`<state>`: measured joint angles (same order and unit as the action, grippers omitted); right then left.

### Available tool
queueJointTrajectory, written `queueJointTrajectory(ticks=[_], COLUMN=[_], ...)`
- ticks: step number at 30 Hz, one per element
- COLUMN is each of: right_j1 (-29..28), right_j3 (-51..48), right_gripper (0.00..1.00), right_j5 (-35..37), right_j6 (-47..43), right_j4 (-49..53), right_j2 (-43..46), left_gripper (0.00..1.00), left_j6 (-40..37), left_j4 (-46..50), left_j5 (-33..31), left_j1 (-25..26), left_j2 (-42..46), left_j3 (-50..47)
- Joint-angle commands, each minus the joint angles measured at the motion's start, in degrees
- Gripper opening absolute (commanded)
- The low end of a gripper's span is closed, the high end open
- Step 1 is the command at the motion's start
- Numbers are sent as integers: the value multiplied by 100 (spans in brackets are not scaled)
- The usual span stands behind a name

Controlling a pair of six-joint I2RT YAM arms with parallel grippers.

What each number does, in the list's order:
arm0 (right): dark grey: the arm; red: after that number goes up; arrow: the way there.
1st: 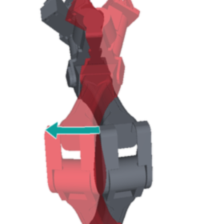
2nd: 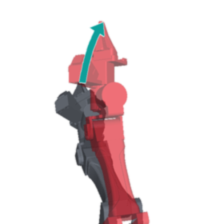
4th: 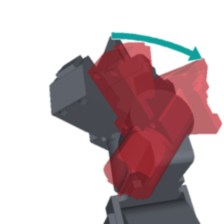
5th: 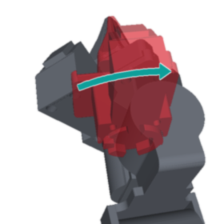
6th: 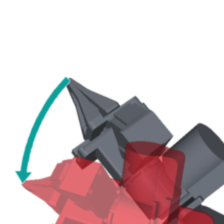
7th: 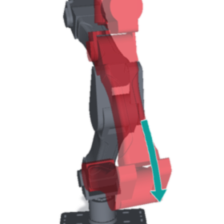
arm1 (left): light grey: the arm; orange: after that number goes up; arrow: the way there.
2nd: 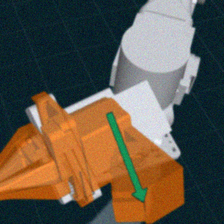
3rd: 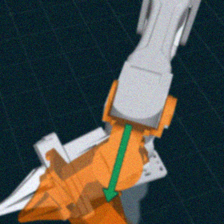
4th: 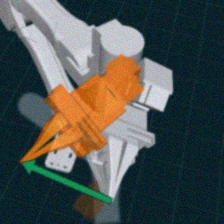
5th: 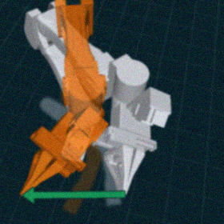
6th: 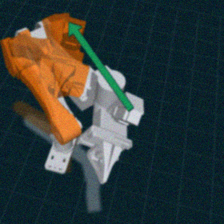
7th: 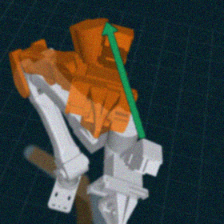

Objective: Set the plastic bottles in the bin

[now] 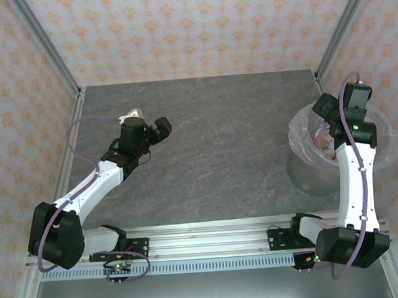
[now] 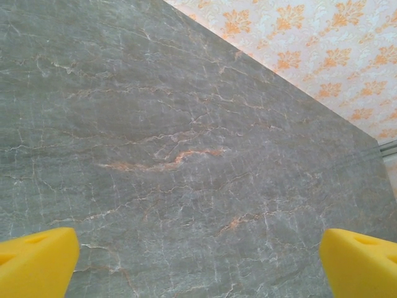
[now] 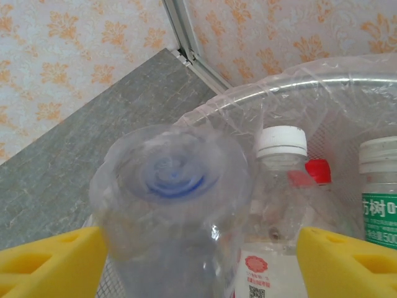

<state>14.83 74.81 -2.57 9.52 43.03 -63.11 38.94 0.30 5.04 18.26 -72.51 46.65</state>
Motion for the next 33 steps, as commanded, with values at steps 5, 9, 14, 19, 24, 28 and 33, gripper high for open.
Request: queueJointTrajectory(ticks=[5, 9, 14, 19, 24, 28, 33], right_j1=[-100, -627, -1521, -2511, -3114, -3135, -3119], right_j3=[611, 650, 486, 158, -389, -1168, -2300], right_gripper=[83, 85, 87, 89, 92, 99, 99], right_j5=[-629, -942, -1140, -1124, -1076, -870, -235], right_j6=[143, -39, -248, -652, -1099, -1125, -1443], right_j4=[238, -5, -733, -1595, -2272, -2920, -3774], right_j2=[420, 501, 484, 263, -152, -440, -794], left_gripper=[100, 100, 100, 100, 100, 100, 100], left_j6=[-48, -99, -252, -449, -542, -797, -1101], left_j4=[135, 406, 929, 1550, 2233, 2232, 1847], left_j5=[-233, -583, -1321, -2452, -4199, -4640, -4981], left_j1=[-42, -56, -152, -293, -560, -990, -1351], left_j2=[264, 543, 967, 1368, 1555, 1416, 1129], left_j3=[-92, -129, -130, -35, 39, -95, -418])
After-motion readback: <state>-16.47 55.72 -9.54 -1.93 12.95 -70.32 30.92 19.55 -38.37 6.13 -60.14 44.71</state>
